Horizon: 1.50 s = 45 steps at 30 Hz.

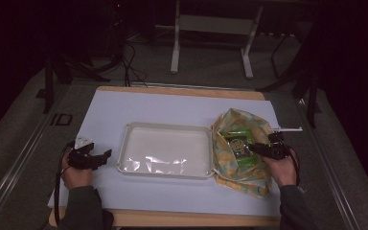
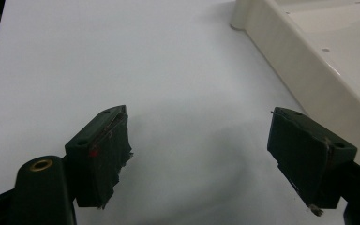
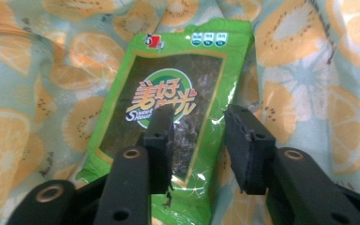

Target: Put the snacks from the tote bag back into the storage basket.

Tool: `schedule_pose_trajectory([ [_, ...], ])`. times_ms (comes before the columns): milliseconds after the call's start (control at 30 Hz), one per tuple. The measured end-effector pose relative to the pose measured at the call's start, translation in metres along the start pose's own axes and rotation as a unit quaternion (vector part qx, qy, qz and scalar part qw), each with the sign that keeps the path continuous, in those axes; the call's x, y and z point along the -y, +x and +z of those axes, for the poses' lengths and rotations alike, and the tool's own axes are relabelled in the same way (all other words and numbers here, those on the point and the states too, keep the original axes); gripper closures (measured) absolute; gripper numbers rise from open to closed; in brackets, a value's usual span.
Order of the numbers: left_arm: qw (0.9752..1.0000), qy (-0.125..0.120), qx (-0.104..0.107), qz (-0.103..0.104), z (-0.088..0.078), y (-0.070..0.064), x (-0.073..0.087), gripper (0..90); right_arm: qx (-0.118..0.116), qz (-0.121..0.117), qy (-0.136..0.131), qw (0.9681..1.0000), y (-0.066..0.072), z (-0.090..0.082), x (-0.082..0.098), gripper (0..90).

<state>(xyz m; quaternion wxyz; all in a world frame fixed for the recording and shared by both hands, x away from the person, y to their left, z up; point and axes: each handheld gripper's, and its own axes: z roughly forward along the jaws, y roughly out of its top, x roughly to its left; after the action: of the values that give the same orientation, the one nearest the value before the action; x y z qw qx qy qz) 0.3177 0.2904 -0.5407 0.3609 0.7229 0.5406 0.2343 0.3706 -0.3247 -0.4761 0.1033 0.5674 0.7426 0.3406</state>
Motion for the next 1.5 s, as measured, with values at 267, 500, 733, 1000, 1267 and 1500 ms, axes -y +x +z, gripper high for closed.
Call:
schedule_pose_trajectory([
  [267, 1.0, 0.0, 0.0, 0.0, 0.0, 0.0, 0.0, 21.5, -0.003, 0.009, 0.017, 0.9998, -0.003, 0.008, 0.001, 58.9],
  [500, 1.0, 0.0, 0.0, 0.0, 0.0, 0.0, 0.0, 21.5, -0.013, 0.022, 0.037, 0.999, -0.005, 0.021, -0.002, 54.0],
  [733, 1.0, 0.001, 0.0, 0.001, 0.0, 0.0, 0.0, 21.5, -0.033, 0.036, 0.051, 0.9975, -0.007, 0.034, -0.002, 49.2],
  [1000, 1.0, 0.0, 0.0, 0.0, 0.0, 0.0, 0.0, 21.5, -0.065, 0.057, 0.048, 0.9951, -0.009, 0.041, 0.0, 50.4],
  [1267, 1.0, 0.0, 0.0, 0.0, 0.0, 0.0, 0.0, 21.5, -0.122, 0.08, 0.032, 0.9889, -0.007, 0.031, -0.004, 57.7],
  [1500, 1.0, 0.001, -0.001, 0.001, 0.0, 0.0, 0.0, 21.5, -0.152, 0.07, 0.028, 0.9854, 0.005, 0.023, -0.014, 60.7],
])
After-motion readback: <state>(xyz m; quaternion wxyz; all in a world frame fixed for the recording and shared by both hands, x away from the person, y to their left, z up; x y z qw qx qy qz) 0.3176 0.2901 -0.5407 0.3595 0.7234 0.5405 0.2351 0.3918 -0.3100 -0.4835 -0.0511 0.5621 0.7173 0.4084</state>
